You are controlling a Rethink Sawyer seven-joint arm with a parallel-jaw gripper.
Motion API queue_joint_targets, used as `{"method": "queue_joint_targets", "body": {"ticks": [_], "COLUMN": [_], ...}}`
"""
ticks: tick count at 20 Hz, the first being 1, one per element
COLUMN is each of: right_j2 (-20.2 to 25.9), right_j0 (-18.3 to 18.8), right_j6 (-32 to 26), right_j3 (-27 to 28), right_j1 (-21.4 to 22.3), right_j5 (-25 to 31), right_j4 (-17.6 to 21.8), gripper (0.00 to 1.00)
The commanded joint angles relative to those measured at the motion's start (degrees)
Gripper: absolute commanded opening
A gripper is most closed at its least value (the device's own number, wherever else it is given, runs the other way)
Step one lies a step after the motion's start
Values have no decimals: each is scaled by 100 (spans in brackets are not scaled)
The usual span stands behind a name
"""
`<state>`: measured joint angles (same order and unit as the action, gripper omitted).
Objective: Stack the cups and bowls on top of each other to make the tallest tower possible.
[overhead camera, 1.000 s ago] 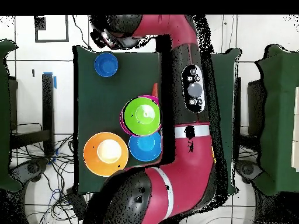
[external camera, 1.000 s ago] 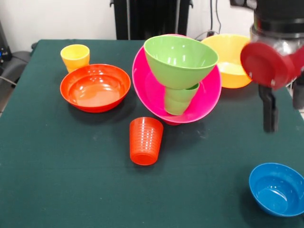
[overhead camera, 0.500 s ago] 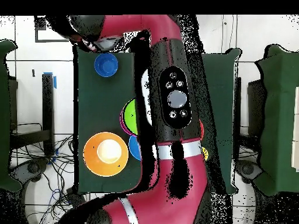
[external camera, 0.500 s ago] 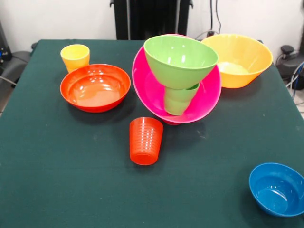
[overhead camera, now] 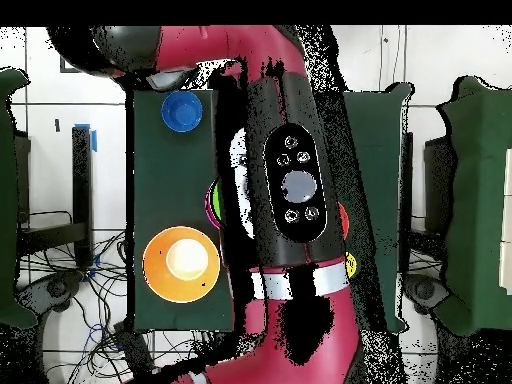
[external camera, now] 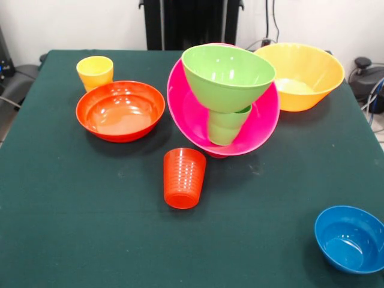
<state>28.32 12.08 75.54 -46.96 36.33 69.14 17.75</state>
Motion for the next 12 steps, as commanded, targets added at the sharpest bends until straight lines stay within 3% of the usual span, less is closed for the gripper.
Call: {"method": "queue_joint_targets", "body": {"ticks": [1, 6, 12], "right_j2": [-58, -30, -95], "right_j0": [356, 482, 363], "right_j6": [582, 268, -87], "right_j3": [-1138, -1238, -767], "right_j1": [-387, -492, -630], "right_j5": [-619, -904, -497], "right_j4": [-289, -407, -190], "gripper": [100, 100, 100]}}
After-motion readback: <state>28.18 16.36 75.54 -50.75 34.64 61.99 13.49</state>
